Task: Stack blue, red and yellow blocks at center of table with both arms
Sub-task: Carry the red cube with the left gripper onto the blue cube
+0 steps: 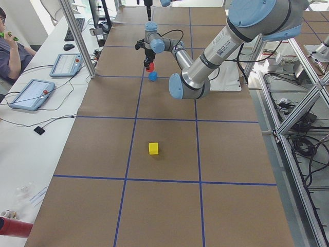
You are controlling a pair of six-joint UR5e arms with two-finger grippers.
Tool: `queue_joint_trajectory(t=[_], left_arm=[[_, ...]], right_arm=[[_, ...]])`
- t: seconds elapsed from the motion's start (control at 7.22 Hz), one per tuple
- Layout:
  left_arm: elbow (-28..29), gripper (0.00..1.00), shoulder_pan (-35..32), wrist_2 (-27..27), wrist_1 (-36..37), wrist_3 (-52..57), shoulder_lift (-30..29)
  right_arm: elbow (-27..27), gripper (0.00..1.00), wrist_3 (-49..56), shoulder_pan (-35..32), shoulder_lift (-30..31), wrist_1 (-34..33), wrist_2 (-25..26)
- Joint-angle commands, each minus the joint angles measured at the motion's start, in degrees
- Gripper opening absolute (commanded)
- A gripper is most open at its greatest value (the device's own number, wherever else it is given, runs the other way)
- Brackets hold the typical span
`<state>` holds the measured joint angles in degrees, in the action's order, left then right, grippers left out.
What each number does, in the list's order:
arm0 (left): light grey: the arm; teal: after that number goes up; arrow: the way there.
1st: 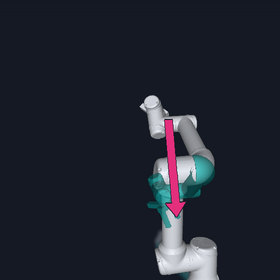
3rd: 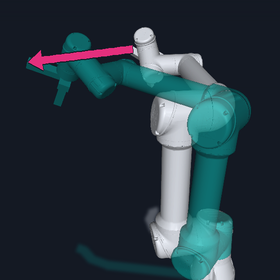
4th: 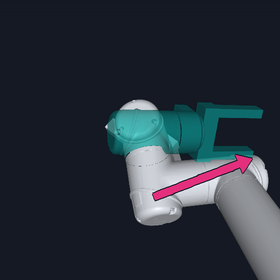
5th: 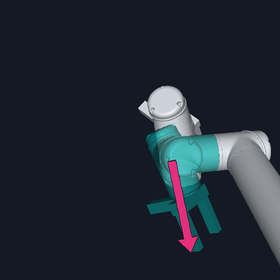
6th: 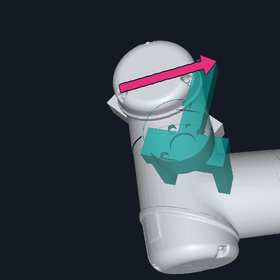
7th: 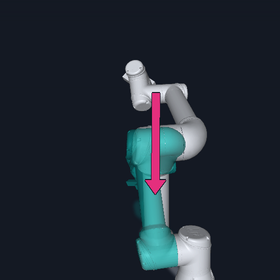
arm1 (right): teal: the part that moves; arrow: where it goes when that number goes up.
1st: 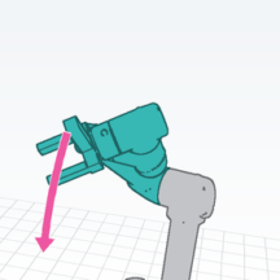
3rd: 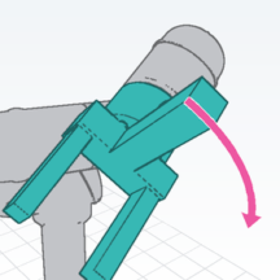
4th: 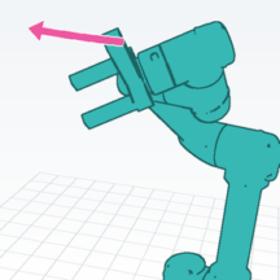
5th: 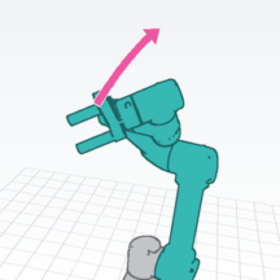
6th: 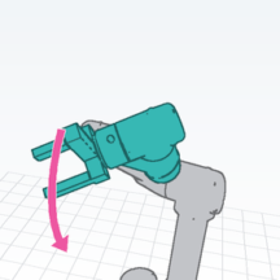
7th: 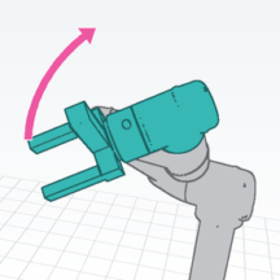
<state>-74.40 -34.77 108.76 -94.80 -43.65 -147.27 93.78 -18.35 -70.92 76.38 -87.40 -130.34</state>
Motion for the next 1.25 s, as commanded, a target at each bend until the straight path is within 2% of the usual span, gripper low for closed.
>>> queue_joint_trajectory(t=[0.0, 0.28, 0.42, 0.55, 0.69, 0.97, 1.11], left_arm=[[0.04, 0.00, 0.49, -0.04, -0.21, -0.21, 0.93], [0.13, 0.00, 0.76, -0.04, -0.13, -0.38, 1.02], [0.13, 0.15, 0.85, -0.04, -0.21, -0.65, 0.93], [0.22, 0.74, 0.85, 0.05, -0.30, -0.91, 0.93], [0.22, 0.99, 0.85, -0.04, -0.30, -1.87, 0.85], [-0.22, 0.99, 0.76, -0.04, -1.44, -4.86, 0.93], [-2.40, 0.99, -0.72, 0.22, -0.92, -4.87, 0.93]], right_arm=[[0.00, 0.99, 0.07, 0.08, 0.00, -0.05, 0.00], [0.00, 0.99, 0.07, -0.01, 0.00, -0.05, 0.00], [0.00, 0.99, 0.07, -0.01, 0.00, -0.05, 0.00], [-0.09, 0.99, 0.24, 0.07, 0.00, -0.05, 0.00], [-0.18, 0.99, 0.24, -0.01, 0.00, -0.05, 0.00], [-0.18, 0.99, 0.33, -0.01, -0.26, -0.05, 0.00], [-0.18, 0.99, 0.33, -0.01, -0.18, -0.05, -0.09]])
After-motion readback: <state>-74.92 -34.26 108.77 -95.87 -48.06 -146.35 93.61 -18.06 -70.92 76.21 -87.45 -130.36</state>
